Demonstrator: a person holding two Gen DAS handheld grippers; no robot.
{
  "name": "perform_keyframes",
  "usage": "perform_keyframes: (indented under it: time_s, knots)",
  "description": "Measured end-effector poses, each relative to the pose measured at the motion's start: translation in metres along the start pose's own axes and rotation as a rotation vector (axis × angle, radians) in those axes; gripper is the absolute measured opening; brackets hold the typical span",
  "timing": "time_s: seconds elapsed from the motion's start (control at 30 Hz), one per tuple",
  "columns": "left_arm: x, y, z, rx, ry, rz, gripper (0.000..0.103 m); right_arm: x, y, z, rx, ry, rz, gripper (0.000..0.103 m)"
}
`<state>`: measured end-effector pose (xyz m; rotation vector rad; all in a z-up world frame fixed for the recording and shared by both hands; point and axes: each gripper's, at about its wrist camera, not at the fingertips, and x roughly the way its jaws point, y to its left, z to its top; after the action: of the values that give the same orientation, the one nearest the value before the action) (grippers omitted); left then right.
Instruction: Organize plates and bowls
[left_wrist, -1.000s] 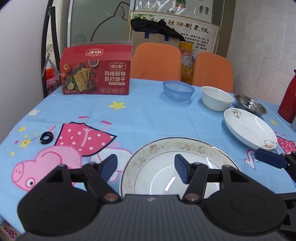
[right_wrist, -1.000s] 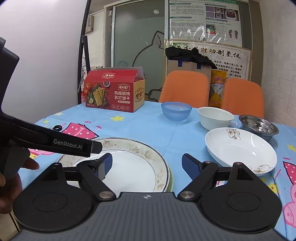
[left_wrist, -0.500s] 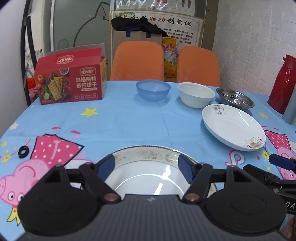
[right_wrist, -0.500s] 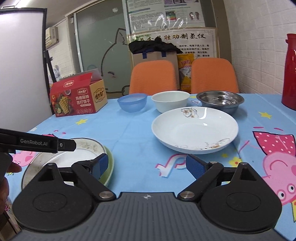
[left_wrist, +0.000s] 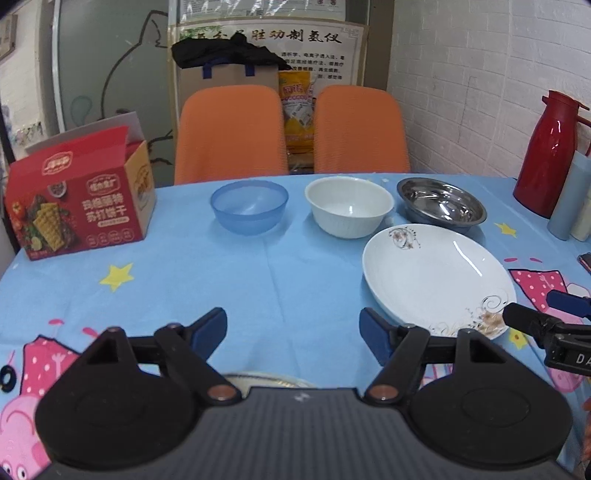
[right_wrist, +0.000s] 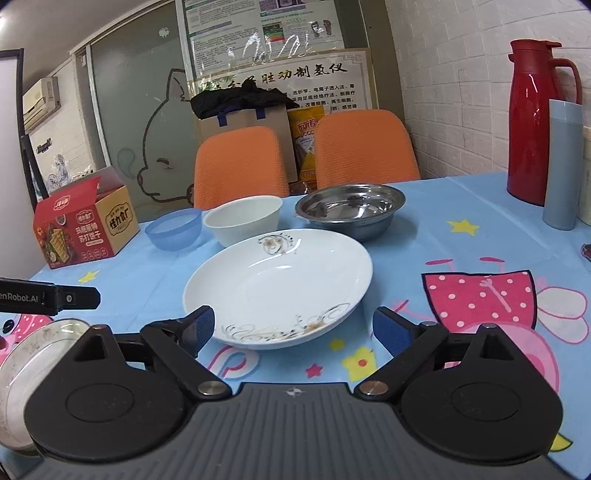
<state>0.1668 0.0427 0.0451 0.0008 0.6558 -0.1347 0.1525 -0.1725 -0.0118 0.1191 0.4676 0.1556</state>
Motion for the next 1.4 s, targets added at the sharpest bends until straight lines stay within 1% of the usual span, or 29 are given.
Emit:
perform_keyframes:
  time_s: [0.07,0.1,0.17,0.23,0.4,0.53,0.67,0.77,0.87,1.0,1.07,1.13,1.17,1.2,1.3,1.4]
  knots:
    - [0.016,-0.002,0.013,-0.014,0.016,-0.069,0.072,0.009,-0.007,0.006,-0.01,0.004,-0.018,0.103]
    - [0.026,-0.004,0.018,-0.028,0.033,-0.092,0.072,0.013,-0.009,0.009,-0.015,0.007,-0.028,0.103]
    - [0.046,-0.011,0.025,-0.032,0.065,-0.111,0.072,0.025,-0.014,0.014,-0.022,0.035,-0.044,0.103]
    - [0.064,-0.02,0.028,-0.022,0.095,-0.115,0.072,0.036,-0.018,0.015,-0.018,0.055,-0.043,0.103]
    - [0.101,-0.032,0.036,-0.051,0.154,-0.197,0.072,0.061,-0.02,0.013,-0.013,0.12,-0.031,0.103]
    - [0.123,-0.039,0.039,-0.062,0.191,-0.204,0.072,0.075,-0.02,0.013,-0.021,0.168,-0.015,0.103]
    - [0.131,-0.043,0.036,-0.062,0.211,-0.202,0.072,0.076,-0.021,0.012,-0.034,0.173,0.006,0.103]
    - [0.131,-0.044,0.035,-0.057,0.201,-0.193,0.072,0.078,-0.019,0.013,-0.07,0.187,0.02,0.103]
    - [0.13,-0.045,0.034,-0.056,0.195,-0.179,0.071,0.077,-0.019,0.013,-0.065,0.186,0.021,0.103]
    - [0.129,-0.057,0.03,0.004,0.183,-0.135,0.07,0.082,-0.013,0.014,-0.078,0.189,0.006,0.103]
    - [0.128,-0.058,0.029,0.01,0.175,-0.144,0.065,0.084,-0.01,0.015,-0.089,0.189,0.006,0.103]
    - [0.127,-0.061,0.03,0.013,0.177,-0.166,0.051,0.085,-0.01,0.016,-0.1,0.178,0.002,0.103]
    - [0.127,-0.064,0.031,0.021,0.184,-0.18,0.05,0.084,-0.01,0.016,-0.099,0.165,0.01,0.103]
    - [0.127,-0.066,0.031,0.022,0.186,-0.168,0.05,0.083,-0.01,0.016,-0.094,0.159,0.002,0.103]
    - [0.125,-0.065,0.032,0.009,0.201,-0.173,0.048,0.082,-0.008,0.016,-0.081,0.152,-0.029,0.103]
    - [0.112,-0.067,0.031,0.029,0.178,-0.173,0.048,0.075,-0.007,0.015,-0.076,0.144,-0.037,0.103]
